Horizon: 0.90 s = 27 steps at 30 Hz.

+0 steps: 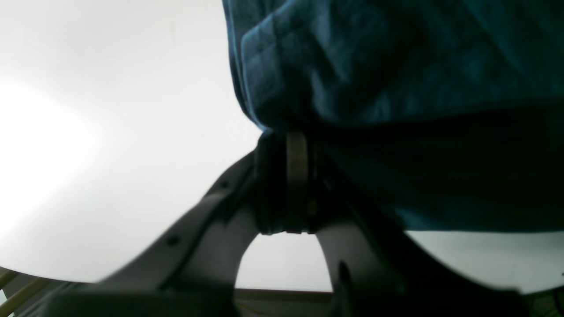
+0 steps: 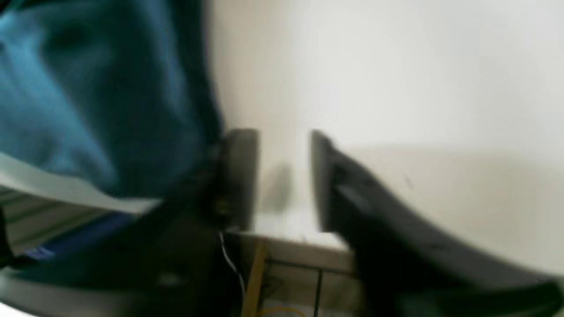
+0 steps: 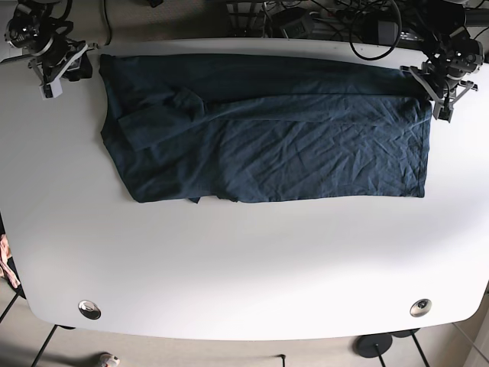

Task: Fold the T-shirt properly
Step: 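Open both grippers and move them to the shirt's hem edge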

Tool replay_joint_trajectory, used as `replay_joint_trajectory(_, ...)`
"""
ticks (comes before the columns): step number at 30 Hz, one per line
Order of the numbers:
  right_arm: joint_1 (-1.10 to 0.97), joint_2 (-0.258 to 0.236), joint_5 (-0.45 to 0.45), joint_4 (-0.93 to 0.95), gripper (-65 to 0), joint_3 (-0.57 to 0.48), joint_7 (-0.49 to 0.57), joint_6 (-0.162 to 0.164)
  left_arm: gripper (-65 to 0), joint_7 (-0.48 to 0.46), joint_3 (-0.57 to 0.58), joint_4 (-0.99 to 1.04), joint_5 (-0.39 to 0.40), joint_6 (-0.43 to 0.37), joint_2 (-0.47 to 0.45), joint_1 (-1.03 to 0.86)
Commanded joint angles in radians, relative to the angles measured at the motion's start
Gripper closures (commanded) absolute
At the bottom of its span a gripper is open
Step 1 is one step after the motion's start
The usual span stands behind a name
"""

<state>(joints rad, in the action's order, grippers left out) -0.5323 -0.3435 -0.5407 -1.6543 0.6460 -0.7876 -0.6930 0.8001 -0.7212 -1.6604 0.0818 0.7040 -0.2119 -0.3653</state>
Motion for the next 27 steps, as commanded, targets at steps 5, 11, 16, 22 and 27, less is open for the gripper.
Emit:
replay_joint_trajectory(5,-0.018,-0.016,-0.147,-0.034,-45.8,0.027,-0.065,-0.005,-2.4,-0.008,-0.007,-0.017,0.005,-0.006,-0.019,0.001)
replay_joint_trajectory(11,-0.001,0.051,-0.155,-0.070,-45.8,-0.018,-0.097,-0.005,-3.5,-0.008,-0.007,-0.024,0.006,-0.006,-0.016,0.001)
replay_joint_trajectory(16,0.047,0.082,-0.150,-0.100,-45.8,-0.027,-0.112,-0.005,-26.9,0.061,-0.007,-0.034,0.011,-0.006,-0.021,0.005)
replay_joint_trajectory(22,0.111,0.073,-0.149,-0.094,-45.8,-0.028,-0.117,-0.005,-35.0,0.086,-0.001,-0.171,0.011,-0.006,-0.021,0.004)
replay_joint_trajectory(27,0.239,0.063,-0.147,-0.057,-45.8,-0.030,-0.117,-0.005,-34.6,0.080,0.001,-0.192,0.008,-0.006,-0.021,0.088)
